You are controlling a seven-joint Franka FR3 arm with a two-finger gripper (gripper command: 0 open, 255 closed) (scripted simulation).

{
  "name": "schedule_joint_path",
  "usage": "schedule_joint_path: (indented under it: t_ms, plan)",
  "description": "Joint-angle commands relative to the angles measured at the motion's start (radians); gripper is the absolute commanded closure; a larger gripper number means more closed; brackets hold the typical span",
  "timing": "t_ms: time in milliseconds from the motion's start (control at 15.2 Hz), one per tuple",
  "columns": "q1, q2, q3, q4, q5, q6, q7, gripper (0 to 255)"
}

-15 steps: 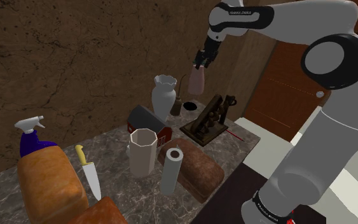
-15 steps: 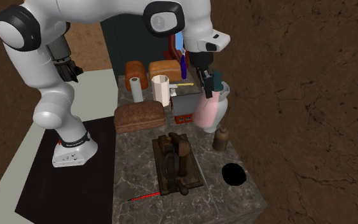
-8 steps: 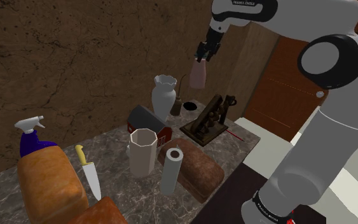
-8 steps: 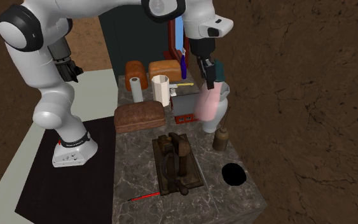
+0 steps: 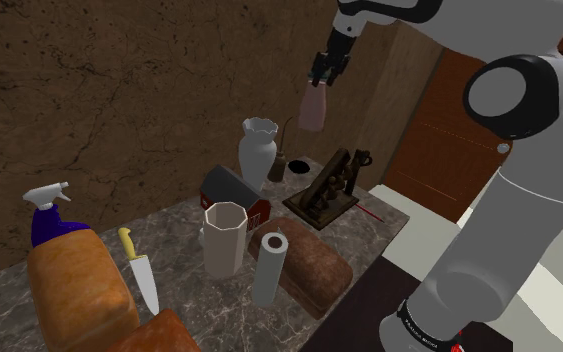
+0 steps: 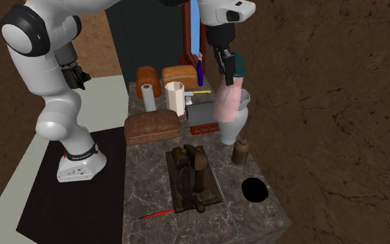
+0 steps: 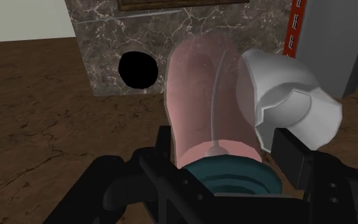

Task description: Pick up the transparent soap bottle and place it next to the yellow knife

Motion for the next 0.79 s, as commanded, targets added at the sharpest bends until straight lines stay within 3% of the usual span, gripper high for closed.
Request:
schedule_joint_path:
  t_ms: [0, 726]
  plan:
    - [0.023, -0.043, 0.017, -0.049, -0.023, 0.01, 0.039, 255]
    - [0.144, -0.259, 0.173, -0.292, -0.123, 0.042, 0.319, 255]
